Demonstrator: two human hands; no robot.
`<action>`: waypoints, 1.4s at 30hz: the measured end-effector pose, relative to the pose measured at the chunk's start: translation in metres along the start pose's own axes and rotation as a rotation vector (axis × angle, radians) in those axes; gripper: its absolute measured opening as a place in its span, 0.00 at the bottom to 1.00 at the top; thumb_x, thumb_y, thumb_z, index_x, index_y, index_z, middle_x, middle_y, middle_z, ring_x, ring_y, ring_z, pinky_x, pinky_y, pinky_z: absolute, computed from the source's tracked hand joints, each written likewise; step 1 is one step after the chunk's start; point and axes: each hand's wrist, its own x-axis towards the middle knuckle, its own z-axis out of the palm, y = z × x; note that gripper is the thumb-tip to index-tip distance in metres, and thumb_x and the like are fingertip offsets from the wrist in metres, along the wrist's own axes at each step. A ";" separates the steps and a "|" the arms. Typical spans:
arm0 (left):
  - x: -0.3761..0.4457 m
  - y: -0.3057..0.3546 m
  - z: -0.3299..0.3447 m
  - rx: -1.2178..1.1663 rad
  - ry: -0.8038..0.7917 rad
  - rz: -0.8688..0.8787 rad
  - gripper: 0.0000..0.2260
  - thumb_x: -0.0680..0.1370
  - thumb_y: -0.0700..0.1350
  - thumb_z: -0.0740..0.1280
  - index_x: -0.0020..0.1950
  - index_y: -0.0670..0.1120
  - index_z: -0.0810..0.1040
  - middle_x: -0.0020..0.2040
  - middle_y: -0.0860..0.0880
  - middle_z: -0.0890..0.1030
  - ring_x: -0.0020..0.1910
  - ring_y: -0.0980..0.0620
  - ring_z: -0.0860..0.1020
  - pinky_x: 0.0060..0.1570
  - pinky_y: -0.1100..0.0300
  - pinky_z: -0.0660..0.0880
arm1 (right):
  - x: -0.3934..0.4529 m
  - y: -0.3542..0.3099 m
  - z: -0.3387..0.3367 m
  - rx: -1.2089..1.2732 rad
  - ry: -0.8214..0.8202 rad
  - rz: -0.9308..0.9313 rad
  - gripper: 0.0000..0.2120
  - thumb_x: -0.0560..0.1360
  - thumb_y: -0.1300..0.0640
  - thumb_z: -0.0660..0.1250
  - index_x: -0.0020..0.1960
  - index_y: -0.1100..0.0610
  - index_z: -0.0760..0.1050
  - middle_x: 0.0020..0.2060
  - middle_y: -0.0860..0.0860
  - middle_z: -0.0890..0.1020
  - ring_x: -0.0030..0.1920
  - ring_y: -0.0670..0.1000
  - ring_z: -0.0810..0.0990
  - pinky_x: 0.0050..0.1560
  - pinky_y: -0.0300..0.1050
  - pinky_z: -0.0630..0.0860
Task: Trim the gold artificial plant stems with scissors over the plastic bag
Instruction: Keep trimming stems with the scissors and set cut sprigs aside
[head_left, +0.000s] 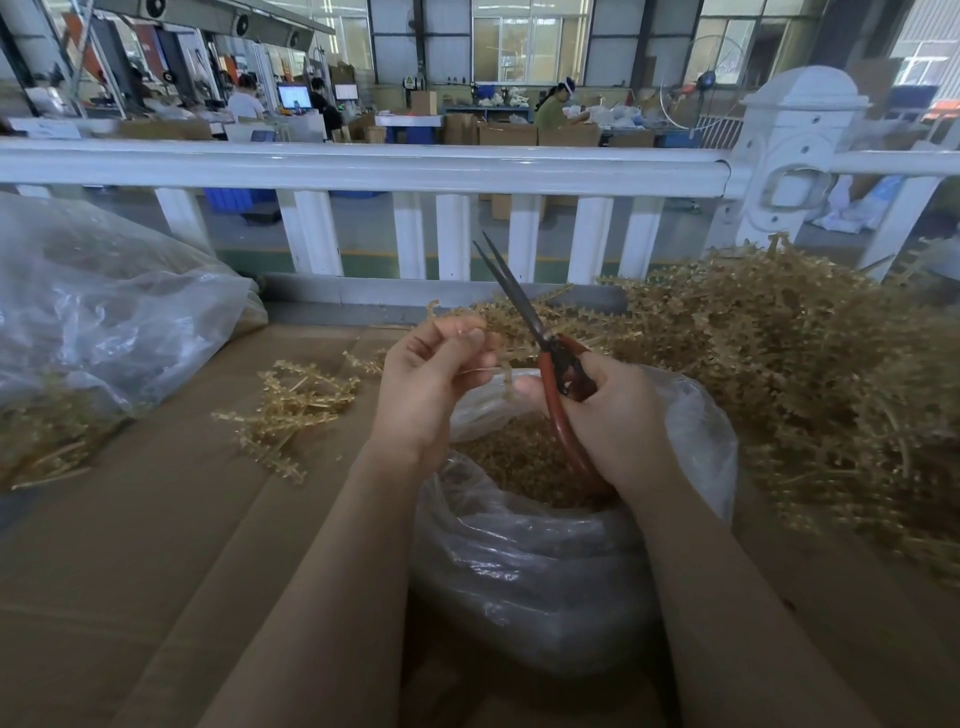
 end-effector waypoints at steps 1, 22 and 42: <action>0.000 -0.001 0.001 -0.013 -0.013 -0.019 0.07 0.79 0.33 0.64 0.46 0.42 0.80 0.39 0.45 0.84 0.37 0.52 0.81 0.40 0.62 0.79 | 0.000 -0.001 0.000 0.049 -0.008 0.004 0.23 0.62 0.31 0.75 0.42 0.49 0.82 0.34 0.41 0.84 0.35 0.42 0.83 0.35 0.38 0.79; -0.006 0.012 -0.010 0.210 -0.349 -0.447 0.08 0.67 0.46 0.75 0.42 0.43 0.85 0.35 0.47 0.84 0.29 0.56 0.79 0.29 0.67 0.75 | 0.005 0.008 -0.002 0.192 -0.020 -0.109 0.14 0.71 0.59 0.75 0.41 0.38 0.82 0.35 0.39 0.84 0.34 0.37 0.80 0.35 0.27 0.73; -0.003 0.009 0.002 -0.093 0.026 -0.024 0.07 0.71 0.46 0.72 0.45 0.44 0.84 0.41 0.46 0.86 0.40 0.53 0.84 0.42 0.63 0.81 | 0.002 0.005 0.001 0.030 0.005 0.041 0.28 0.60 0.24 0.69 0.51 0.41 0.77 0.45 0.24 0.78 0.47 0.28 0.76 0.40 0.29 0.70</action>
